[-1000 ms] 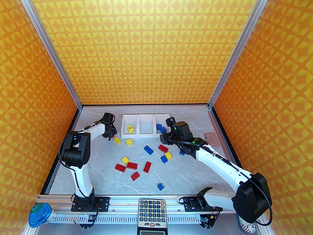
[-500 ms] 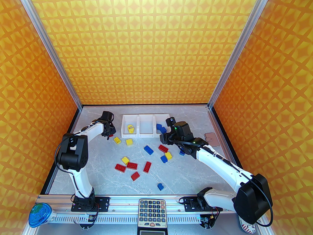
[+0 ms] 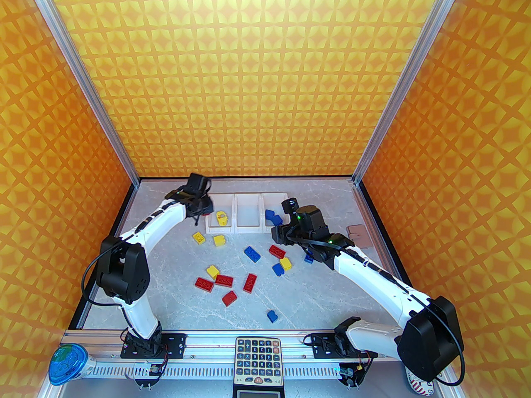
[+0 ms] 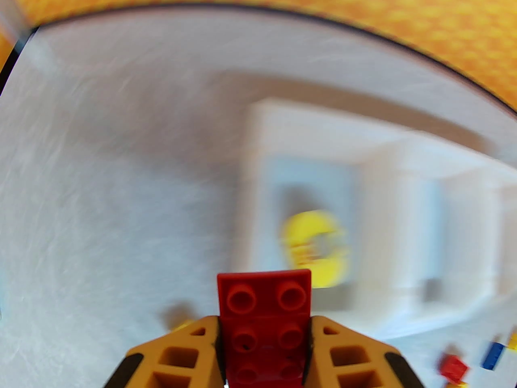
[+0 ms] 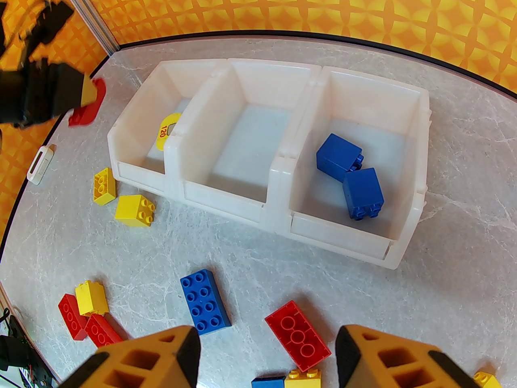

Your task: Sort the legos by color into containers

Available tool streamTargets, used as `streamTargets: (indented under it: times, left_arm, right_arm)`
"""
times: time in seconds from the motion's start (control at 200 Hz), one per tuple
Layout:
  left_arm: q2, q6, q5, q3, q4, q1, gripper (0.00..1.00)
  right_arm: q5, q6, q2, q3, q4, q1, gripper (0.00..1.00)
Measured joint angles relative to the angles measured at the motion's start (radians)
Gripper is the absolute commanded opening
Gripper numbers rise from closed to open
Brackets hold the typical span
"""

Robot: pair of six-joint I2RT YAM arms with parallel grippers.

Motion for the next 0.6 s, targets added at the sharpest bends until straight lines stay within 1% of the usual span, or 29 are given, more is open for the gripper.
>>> streamTargets:
  times: [0.12,0.22,0.38,0.47,0.515,0.6]
  left_arm:
    - [0.079,-0.003,0.0,0.142,-0.002,-0.063,0.29]
    - [0.176,-0.004,0.0,0.24,-0.002,-0.105,0.32]
    - [0.345,-0.002,0.001,0.374,-0.037,-0.146,0.32]
    - [0.408,0.003,0.003,0.422,-0.065,-0.16,0.34]
    - [0.426,0.006,0.003,0.437,-0.079,-0.164,0.37]
    - [0.441,0.008,0.004,0.45,-0.093,-0.171,0.57]
  right_arm:
    - [0.002,0.0,0.0,0.0,0.0,0.0,0.6]
    - [0.003,0.0,0.0,0.0,0.0,0.0,0.6]
    - [0.003,0.003,0.0,0.0,0.0,0.0,0.6]
    - [0.003,0.003,0.0,0.0,0.0,0.0,0.6]
    - [0.003,0.003,0.0,0.0,0.0,0.0,0.6]
    - [0.003,0.003,0.0,0.0,0.0,0.0,0.6]
